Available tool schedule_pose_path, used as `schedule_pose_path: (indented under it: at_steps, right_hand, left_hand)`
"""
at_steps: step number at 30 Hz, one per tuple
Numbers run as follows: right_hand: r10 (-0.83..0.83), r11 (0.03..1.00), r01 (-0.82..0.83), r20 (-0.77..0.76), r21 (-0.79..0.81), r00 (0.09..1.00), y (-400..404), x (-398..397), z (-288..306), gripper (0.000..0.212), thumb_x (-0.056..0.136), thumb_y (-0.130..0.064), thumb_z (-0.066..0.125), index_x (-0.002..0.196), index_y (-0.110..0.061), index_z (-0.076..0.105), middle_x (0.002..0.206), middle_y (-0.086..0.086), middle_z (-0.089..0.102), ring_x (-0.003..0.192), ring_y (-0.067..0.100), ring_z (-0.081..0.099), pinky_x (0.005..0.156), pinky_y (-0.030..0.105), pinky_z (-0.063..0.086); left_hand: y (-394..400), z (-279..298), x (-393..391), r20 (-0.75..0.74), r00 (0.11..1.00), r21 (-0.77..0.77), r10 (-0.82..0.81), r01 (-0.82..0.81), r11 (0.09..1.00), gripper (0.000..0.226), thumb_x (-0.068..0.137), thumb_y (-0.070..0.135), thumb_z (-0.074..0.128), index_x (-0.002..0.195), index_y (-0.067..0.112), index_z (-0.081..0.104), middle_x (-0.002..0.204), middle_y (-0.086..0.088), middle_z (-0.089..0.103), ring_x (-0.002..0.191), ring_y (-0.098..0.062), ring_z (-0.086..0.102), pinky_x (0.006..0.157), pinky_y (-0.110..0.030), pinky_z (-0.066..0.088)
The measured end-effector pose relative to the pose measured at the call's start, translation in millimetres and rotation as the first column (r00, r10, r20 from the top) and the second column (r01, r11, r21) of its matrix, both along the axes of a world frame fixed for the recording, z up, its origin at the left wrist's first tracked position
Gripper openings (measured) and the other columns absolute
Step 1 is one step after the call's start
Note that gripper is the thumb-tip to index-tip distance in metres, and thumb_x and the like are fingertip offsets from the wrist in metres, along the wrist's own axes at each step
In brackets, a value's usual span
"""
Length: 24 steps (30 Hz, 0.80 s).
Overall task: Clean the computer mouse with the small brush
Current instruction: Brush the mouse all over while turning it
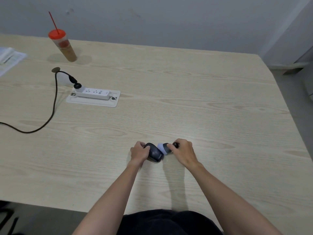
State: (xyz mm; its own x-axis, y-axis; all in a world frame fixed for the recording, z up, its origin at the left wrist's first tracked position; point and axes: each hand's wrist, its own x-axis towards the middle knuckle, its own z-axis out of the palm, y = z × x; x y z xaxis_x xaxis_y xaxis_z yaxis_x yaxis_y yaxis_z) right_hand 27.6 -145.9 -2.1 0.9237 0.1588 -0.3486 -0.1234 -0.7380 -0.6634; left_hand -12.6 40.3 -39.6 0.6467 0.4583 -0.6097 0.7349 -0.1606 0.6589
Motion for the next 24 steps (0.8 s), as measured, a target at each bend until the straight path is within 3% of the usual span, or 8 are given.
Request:
schedule_pose_path:
  at_steps: [3,5,9,12,15,19,24]
  right_hand:
    - [0.003,0.997,-0.005,-0.024,-0.080,1.000,0.4,-1.7,-1.3,0.041,0.089,-0.031,0.067,0.063,-0.011,0.043,0.060,-0.001,0.046,0.053,0.017,0.038,0.050,0.029,0.032]
    - [-0.020,0.990,0.021,0.008,-0.142,1.000,-0.8,-2.1,-3.3,0.039,0.089,-0.029,0.066,0.063,-0.013,0.042,0.060,-0.003,0.045,0.052,0.017,0.039,0.049,0.029,0.031]
    - [-0.063,0.998,0.063,-0.037,-0.002,0.997,-0.6,1.2,-8.5,0.039,0.089,-0.032,0.069,0.067,-0.003,0.055,0.062,0.001,0.053,0.056,0.017,0.044,0.053,0.029,0.036]
    - [0.043,0.997,-0.036,-0.099,0.071,0.994,-0.3,4.4,-8.7,0.026,0.091,-0.027,0.069,0.084,-0.002,0.073,0.079,0.006,0.069,0.070,0.014,0.058,0.057,0.019,0.042]
    - [0.050,0.993,-0.040,-0.095,0.113,0.994,-1.2,6.8,-7.0,0.015,0.092,-0.023,0.068,0.092,-0.009,0.073,0.088,0.001,0.069,0.080,0.014,0.062,0.061,0.014,0.042]
    - [0.004,0.979,0.008,-0.058,0.201,0.998,1.2,7.7,-4.0,0.012,0.088,-0.017,0.071,0.088,-0.007,0.065,0.069,-0.006,0.056,0.061,0.007,0.048,0.055,0.012,0.040]
    - [0.042,0.979,-0.036,-0.025,0.203,0.999,12.3,9.0,-1.9,0.011,0.095,-0.016,0.063,0.091,-0.007,0.067,0.072,-0.008,0.058,0.063,0.008,0.050,0.061,0.020,0.042]
  left_hand:
    - [-11.1,4.7,-9.8,0.040,0.998,0.035,0.040,-0.042,0.999,0.031,0.096,0.021,0.059,0.123,0.009,0.049,0.137,-0.017,0.046,0.106,-0.023,0.046,0.086,-0.027,0.035]
    - [-23.9,9.1,-22.8,0.077,0.997,0.089,0.001,-0.008,0.996,0.051,0.094,0.023,0.063,0.136,0.005,0.040,0.140,-0.017,0.037,0.105,-0.024,0.045,0.089,-0.028,0.036]
    - [-43.5,5.1,-36.7,0.096,0.978,0.243,-0.186,0.158,0.957,0.093,0.072,0.044,0.083,0.141,0.011,0.031,0.135,-0.009,0.032,0.122,-0.026,0.040,0.094,-0.029,0.036]
    - [-44.6,4.3,-32.6,0.068,0.976,0.287,-0.208,0.180,0.941,0.090,0.070,0.046,0.085,0.136,0.011,0.035,0.133,-0.010,0.033,0.123,-0.031,0.042,0.094,-0.035,0.043]
    - [-37.2,5.2,-27.7,0.052,0.970,0.283,-0.237,0.213,0.935,0.084,0.069,0.042,0.085,0.132,0.012,0.038,0.130,-0.008,0.034,0.122,-0.032,0.044,0.096,-0.034,0.043]
    - [-27.8,5.4,-26.3,0.046,0.956,0.250,-0.291,0.271,0.930,0.089,0.065,0.040,0.085,0.137,0.017,0.037,0.129,-0.004,0.033,0.119,-0.028,0.045,0.094,-0.028,0.041]
    - [-22.8,8.6,-24.7,0.085,0.952,0.151,-0.295,0.281,0.948,0.080,0.064,0.026,0.083,0.134,0.027,0.043,0.120,0.000,0.031,0.108,-0.018,0.045,0.085,-0.021,0.039]
